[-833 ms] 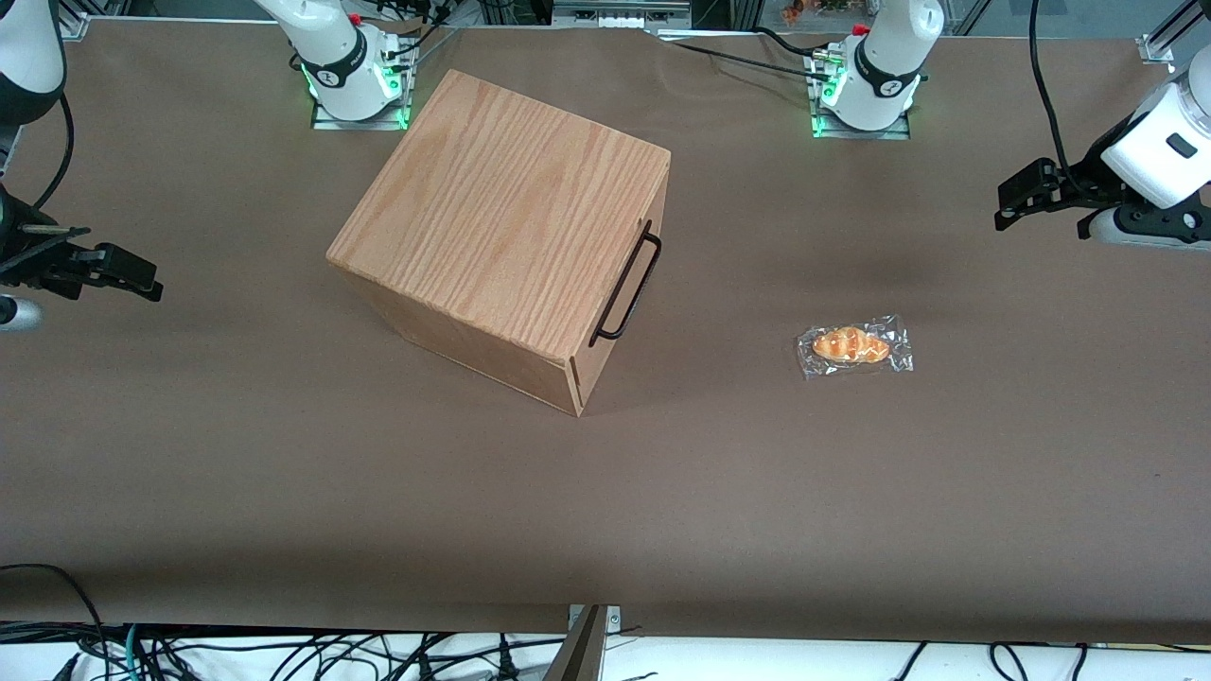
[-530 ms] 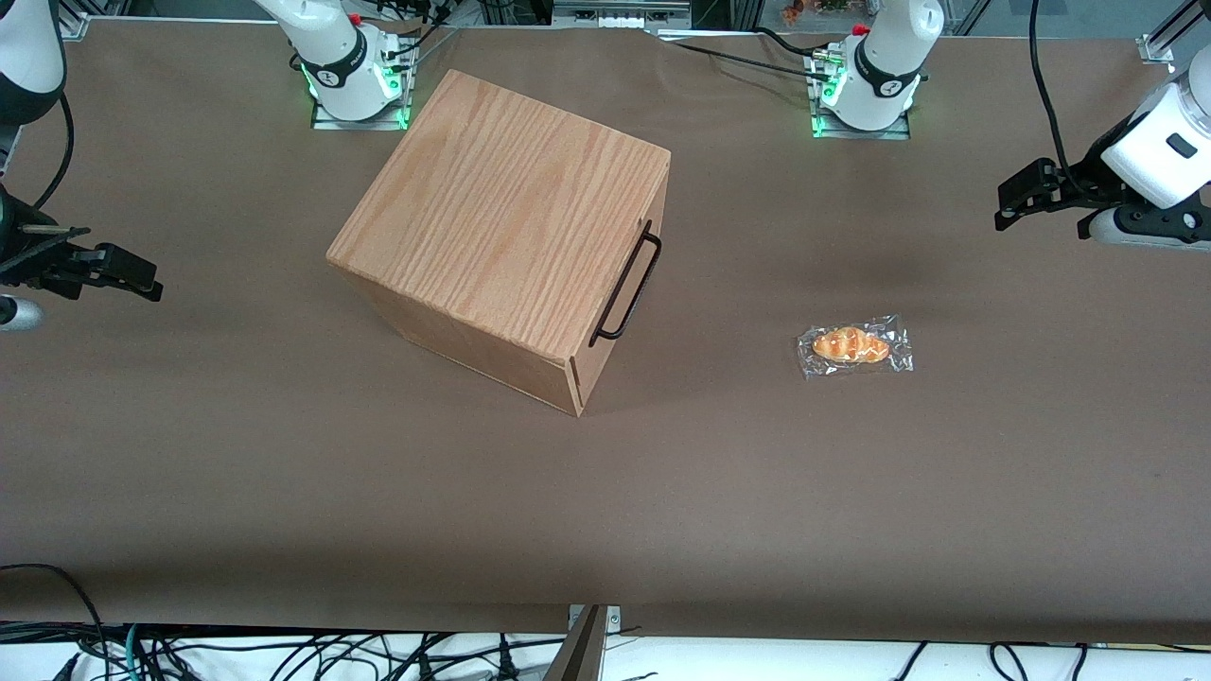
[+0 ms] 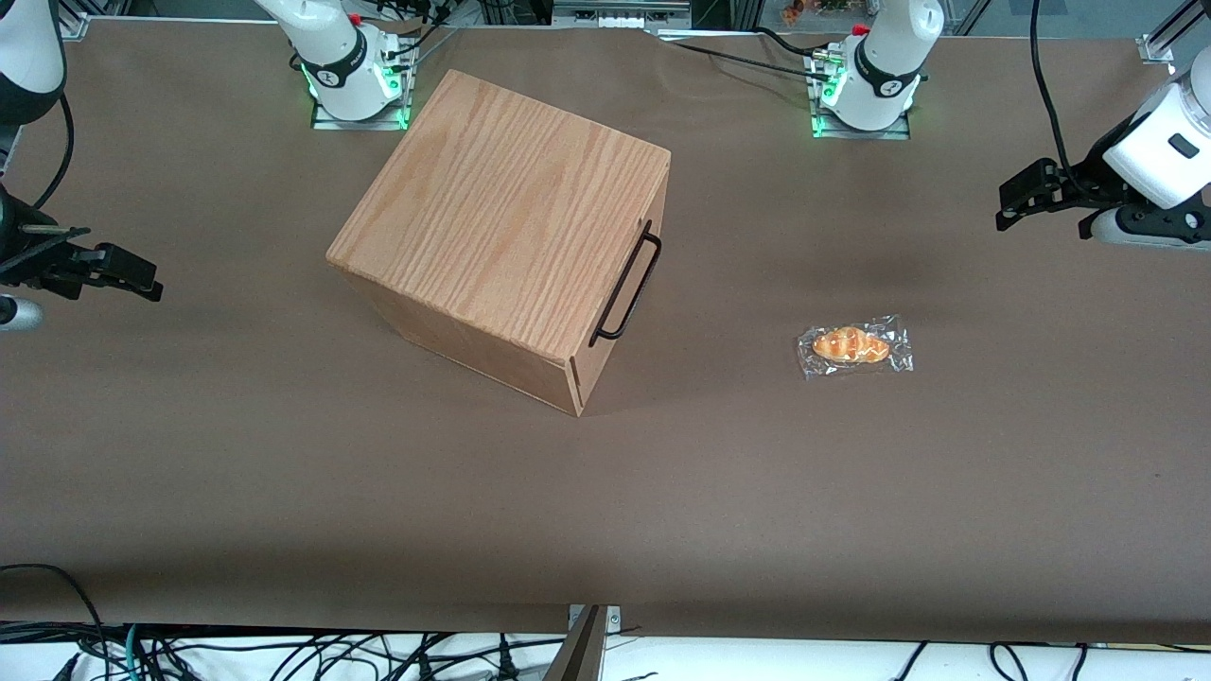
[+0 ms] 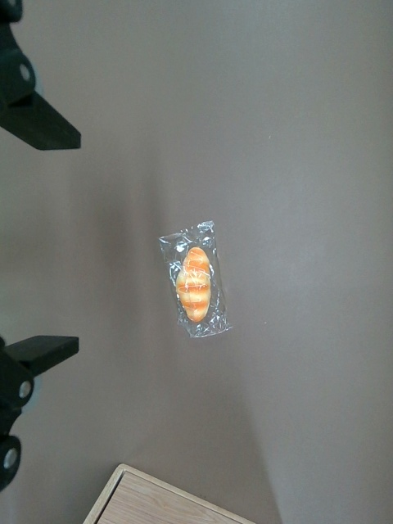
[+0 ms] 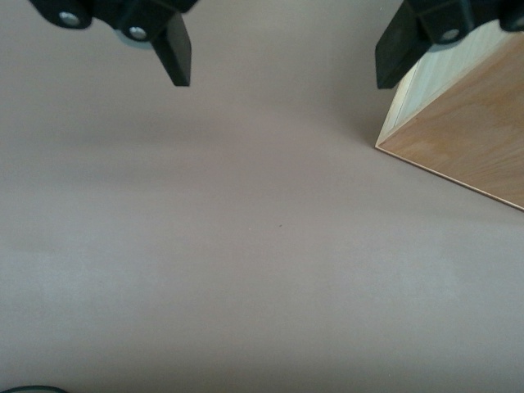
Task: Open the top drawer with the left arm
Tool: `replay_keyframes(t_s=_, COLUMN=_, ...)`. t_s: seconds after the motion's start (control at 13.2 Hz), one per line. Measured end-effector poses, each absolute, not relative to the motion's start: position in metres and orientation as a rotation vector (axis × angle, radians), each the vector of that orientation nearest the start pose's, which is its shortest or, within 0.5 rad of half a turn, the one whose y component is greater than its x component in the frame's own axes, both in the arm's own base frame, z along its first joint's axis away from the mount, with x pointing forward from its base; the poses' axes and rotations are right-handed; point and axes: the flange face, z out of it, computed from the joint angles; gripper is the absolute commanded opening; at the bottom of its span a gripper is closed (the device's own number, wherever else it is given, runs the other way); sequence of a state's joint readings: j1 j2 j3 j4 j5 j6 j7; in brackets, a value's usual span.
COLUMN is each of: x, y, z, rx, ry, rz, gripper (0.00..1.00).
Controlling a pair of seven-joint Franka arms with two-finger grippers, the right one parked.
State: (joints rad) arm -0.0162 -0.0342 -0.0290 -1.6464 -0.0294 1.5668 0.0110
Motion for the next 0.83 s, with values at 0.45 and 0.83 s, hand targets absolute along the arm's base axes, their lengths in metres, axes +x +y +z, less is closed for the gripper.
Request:
replay_keyframes(t_s=0.45, x=0.5393, y=-0.0277, z=0.6060, rx=-3.166, ry=0.088, rz=0.099, gripper=1.00)
replay_keyframes(t_s=0.83, x=0.5391, y=-0.0278, z=0.6055, rx=-3.166, ry=0.089, rz=0.104, gripper=1.00)
